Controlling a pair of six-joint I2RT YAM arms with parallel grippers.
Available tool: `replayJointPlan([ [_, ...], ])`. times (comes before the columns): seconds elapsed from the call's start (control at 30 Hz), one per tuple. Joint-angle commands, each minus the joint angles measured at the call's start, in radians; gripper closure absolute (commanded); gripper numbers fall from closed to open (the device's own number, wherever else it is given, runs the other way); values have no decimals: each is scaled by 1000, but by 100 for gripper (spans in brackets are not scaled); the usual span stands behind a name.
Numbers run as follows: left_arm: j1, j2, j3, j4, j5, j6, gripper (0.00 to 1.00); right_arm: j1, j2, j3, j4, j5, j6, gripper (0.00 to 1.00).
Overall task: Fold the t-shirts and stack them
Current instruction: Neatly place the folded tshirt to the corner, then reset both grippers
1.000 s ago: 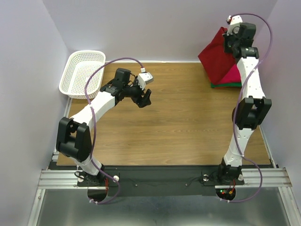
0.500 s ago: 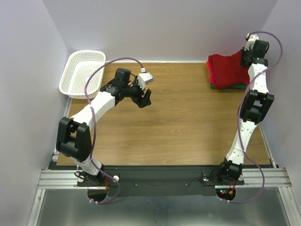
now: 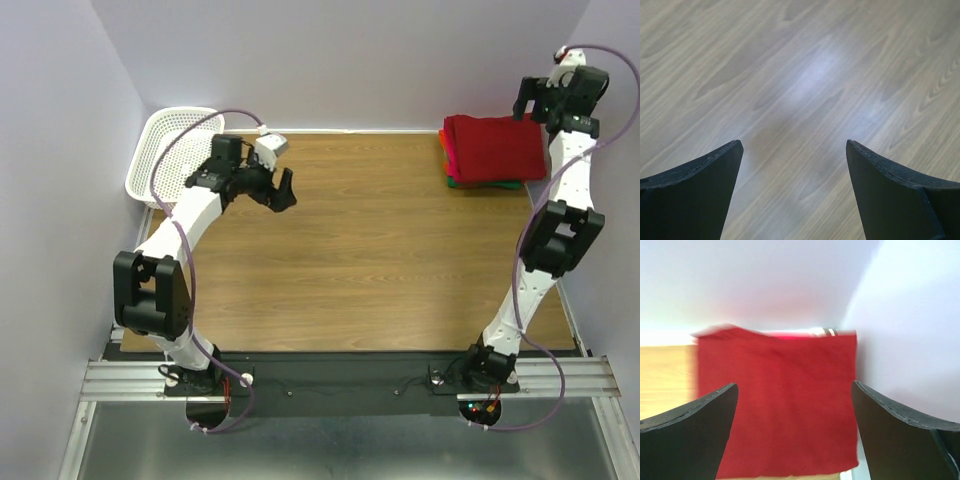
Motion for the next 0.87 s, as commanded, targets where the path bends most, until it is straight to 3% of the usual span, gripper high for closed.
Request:
replayJointPlan([
  [0.0, 73, -52, 80, -10, 23, -44, 3, 5, -223, -93, 82, -137, 67, 0],
  [0.27, 109, -209, 47, 27, -107, -70, 3, 11, -503, -459, 36, -373, 277, 0],
  [0.43, 109, -295, -96, 23, -152, -37, 3, 63, -738, -761, -82, -404, 238, 0],
  [0.47, 109, -302, -128, 21, -169, -27, 3, 77, -778, -896, -87, -393, 227, 0],
  [0.67, 109, -342, -352, 50, -267, 26, 3, 290, -1049, -1305, -104, -216, 123, 0],
  [0.83, 109, -422, -360, 47, -244, 12, 3, 304, -1096, -1354, -124, -140, 89, 0],
])
